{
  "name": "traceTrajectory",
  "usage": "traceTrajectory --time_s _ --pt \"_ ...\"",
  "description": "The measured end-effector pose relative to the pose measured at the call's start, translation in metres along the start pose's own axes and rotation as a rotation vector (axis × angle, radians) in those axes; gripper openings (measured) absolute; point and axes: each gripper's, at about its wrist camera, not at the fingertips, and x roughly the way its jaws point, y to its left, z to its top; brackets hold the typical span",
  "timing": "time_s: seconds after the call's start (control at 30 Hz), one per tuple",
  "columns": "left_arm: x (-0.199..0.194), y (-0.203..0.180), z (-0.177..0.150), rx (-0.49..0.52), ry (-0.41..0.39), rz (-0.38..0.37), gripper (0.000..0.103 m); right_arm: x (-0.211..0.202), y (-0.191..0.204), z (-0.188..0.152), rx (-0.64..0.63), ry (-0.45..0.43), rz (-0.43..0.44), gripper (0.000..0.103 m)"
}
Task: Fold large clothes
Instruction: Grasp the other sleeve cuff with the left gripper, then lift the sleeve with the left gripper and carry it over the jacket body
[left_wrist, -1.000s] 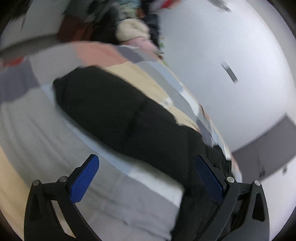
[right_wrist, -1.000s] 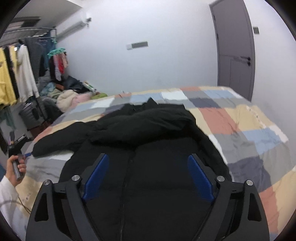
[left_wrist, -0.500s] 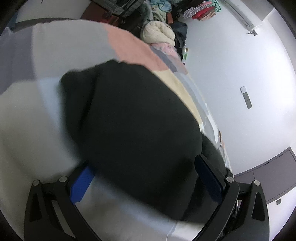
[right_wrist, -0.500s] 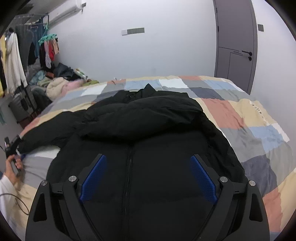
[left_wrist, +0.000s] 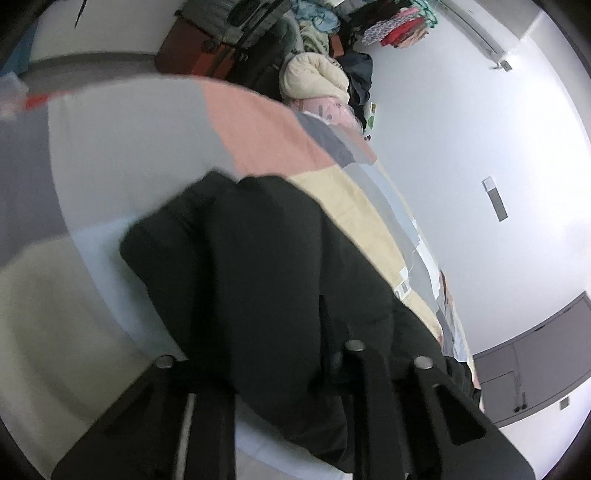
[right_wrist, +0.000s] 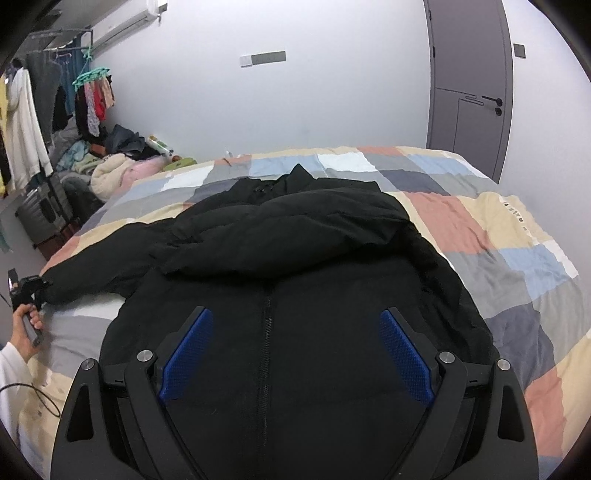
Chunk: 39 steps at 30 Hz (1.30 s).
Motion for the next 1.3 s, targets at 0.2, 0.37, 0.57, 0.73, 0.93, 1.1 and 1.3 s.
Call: traceTrajectory --time_s 0.2,0.37,0.57,0.73,0.93,1.1,1.3 --pt "-0.028 -0.031 0.010 0.048 -0.042 0.053 0.009 -0.016 -0.004 0.006 -0.023 -0.030 0.015 0.092" --pt "-0.059 -0.071 0.014 0.142 -0.077 0.082 0.008 -0.030 -0.011 0.012 -0.021 -0.060 0.044 0.092" --pt "-0.089 -0.127 0.021 0.236 -0.094 0.082 0.008 -0.042 -0.021 0.016 -0.021 -0.073 0.069 0.093" --pt "-0.109 -0.174 0.017 0.316 -0.115 0.063 0.008 -0.053 -0.027 0.019 -0.039 -0.079 0.072 0.094" --pt "-0.127 -0.227 -0.003 0.409 -0.133 0.034 0.008 -0.070 -0.038 0.027 -0.053 -0.112 0.092 0.098" --pt "-0.140 -0.266 -0.023 0.464 -0.136 -0.014 0.008 -0.079 -0.046 0.032 -0.067 -0.141 0.114 0.100" --pt "-0.150 -0.315 -0.054 0.565 -0.134 -0.055 0.008 -0.080 -0.053 0.031 -0.082 -0.149 0.133 0.100"
